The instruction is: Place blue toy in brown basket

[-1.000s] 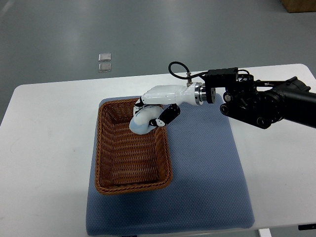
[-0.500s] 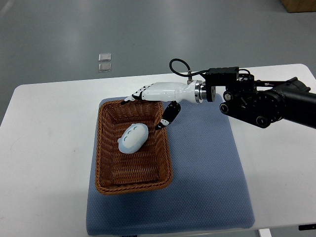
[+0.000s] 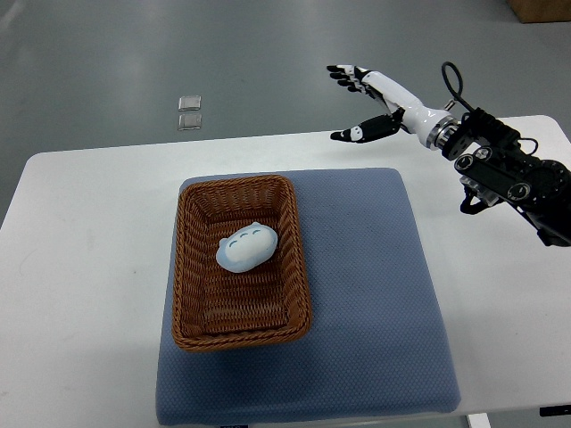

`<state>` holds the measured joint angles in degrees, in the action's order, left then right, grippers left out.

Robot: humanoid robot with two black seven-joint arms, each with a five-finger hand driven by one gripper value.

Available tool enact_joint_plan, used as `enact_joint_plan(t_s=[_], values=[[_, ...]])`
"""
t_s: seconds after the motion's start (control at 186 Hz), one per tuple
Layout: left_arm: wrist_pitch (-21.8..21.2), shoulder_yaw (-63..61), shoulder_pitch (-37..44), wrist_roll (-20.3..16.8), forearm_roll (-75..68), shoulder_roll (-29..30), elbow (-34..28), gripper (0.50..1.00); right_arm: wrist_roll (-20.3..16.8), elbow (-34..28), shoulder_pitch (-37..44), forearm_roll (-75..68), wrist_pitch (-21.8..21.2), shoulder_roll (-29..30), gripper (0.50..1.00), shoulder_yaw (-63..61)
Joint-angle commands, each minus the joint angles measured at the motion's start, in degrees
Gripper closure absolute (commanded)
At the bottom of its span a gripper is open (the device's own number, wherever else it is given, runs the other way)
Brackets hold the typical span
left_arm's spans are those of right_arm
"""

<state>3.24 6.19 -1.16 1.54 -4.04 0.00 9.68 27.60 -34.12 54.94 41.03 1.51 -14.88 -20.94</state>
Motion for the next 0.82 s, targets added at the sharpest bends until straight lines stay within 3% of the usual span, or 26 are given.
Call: enact_joint_plan(t_s=[0.0,0.21,0.344,0.817], values=[[-0.2,0.1,-0.2,0.0,0.1,0.0,-0.2,0.5,-1.6,1.5,-3.7,-8.1,1.7,0.4,0.589,-3.1],[-0.3,0.1,-0.2,0.0,0.1,0.0,0.0,0.5,-4.7,1.5,-8.3,-23.4,1.7,0.2,0.589,-3.9],[-0.5,0.1,-0.2,0.0,0.1,0.0,0.0,0.5,-9.6,1.5,-9.1,-28.7,1.0,-0.2,0.589,-4.0],[-0.6,0.1,-0.2,0.0,0.2,0.0,0.1,0.5,-9.2,1.3,-8.6,-30.0,1.7,0.7,0.589,-5.6]])
